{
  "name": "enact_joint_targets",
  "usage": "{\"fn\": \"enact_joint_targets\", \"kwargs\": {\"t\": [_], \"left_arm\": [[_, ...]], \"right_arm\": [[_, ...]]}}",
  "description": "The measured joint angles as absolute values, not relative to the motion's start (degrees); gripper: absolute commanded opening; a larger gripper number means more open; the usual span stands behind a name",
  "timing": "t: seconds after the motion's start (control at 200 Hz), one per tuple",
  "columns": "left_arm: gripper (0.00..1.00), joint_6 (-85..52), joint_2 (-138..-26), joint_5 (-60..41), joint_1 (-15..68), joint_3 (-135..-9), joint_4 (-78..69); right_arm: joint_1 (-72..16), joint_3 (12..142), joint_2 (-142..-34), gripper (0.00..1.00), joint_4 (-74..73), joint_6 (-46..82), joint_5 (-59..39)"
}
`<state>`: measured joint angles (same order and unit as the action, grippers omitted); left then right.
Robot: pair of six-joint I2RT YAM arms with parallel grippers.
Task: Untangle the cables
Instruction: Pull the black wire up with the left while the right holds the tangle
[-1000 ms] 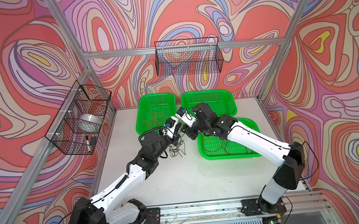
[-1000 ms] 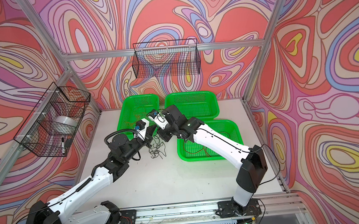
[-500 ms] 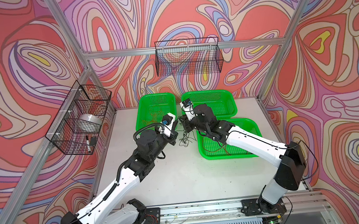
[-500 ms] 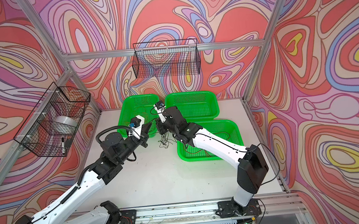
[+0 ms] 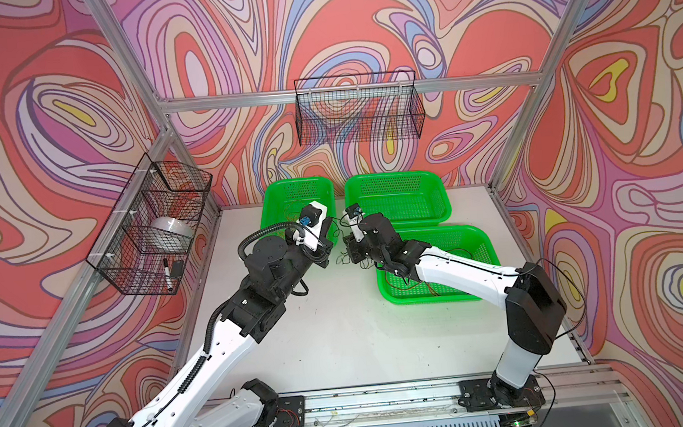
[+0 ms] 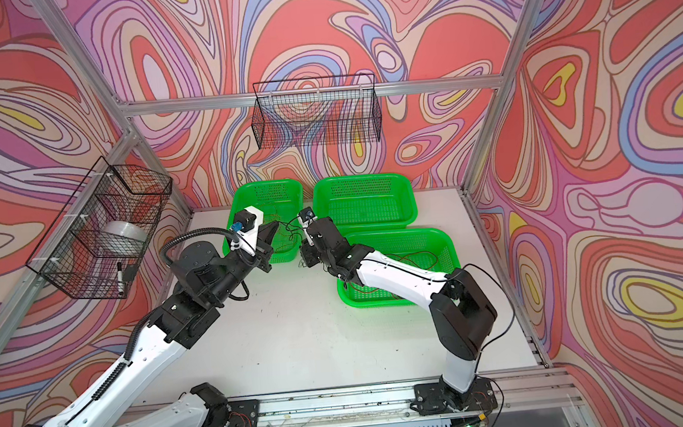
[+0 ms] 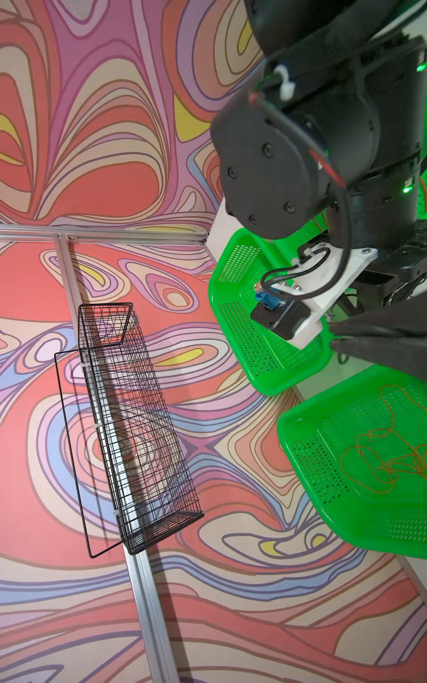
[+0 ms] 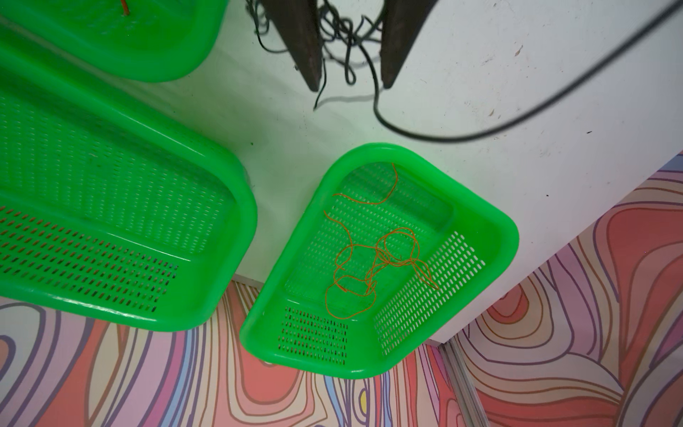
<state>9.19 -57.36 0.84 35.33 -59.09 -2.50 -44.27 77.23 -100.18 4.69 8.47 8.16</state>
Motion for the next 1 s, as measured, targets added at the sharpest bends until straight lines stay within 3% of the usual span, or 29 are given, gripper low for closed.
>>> {"fn": "enact_joint_targets", "kwargs": {"t": [0.371, 0.756, 1.001], "left_arm": [[0.00, 11.0, -57.0, 1.4, 35.3, -61.9, 1.9], [0.00, 14.0, -60.1, 1.1, 35.3, -74.8, 6.4], [0.00, 16.6, -64.9, 1.2, 35.3, -81.4, 8.6]], "right_arm": [[-44.3, 72.6, -99.5, 0.28, 0.8, 6.9, 4.8], [-44.3, 68.7, -103.9, 0.16, -1.9, 9.8, 0.1], [-44.3, 65.5, -106.0, 0.17, -3.0, 11.4, -3.4]]}}
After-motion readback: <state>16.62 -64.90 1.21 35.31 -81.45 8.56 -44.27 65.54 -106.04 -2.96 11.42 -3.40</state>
